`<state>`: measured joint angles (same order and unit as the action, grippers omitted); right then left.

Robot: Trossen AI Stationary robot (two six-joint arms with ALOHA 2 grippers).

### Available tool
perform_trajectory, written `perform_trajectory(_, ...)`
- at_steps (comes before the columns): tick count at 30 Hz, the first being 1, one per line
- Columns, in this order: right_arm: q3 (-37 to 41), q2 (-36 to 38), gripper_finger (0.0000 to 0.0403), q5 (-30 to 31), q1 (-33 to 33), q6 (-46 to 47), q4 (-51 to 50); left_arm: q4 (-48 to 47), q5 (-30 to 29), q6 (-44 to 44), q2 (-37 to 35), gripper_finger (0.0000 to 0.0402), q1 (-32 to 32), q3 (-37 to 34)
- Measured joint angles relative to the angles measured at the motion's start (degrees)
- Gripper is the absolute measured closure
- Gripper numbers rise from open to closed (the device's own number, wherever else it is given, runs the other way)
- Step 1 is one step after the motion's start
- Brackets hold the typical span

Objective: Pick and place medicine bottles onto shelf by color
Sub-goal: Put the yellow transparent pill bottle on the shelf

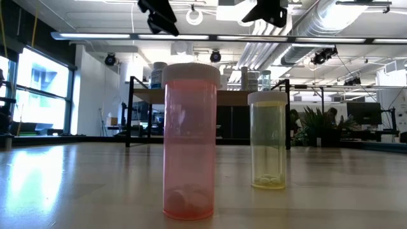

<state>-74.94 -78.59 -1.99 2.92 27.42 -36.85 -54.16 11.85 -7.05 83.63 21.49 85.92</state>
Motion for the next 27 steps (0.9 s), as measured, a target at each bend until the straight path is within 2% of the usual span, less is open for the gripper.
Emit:
perform_trajectory(7,0.02,-3.09,0.0164,10.55,10.55,1.09,-0.27,2.85,-0.35,3.85,-3.41,0.0188,-8.96,-7.52)
perform_trajectory(11,0.02,-6.10,0.0164,14.04,15.01,1.09,1.53,3.90,-0.40,7.05,-4.65,0.0188,-13.24,-10.38)
perform_trajectory(20,0.02,-13.51,0.0164,14.93,21.75,1.12,7.30,7.22,-0.54,14.37,-6.20,0.0188,-21.12,-17.21)
perform_trajectory(27,0.00,-19.93,0.0164,15.27,26.02,3.94,10.59,9.40,-0.60,16.38,-6.31,0.0188,-24.99,-20.43)
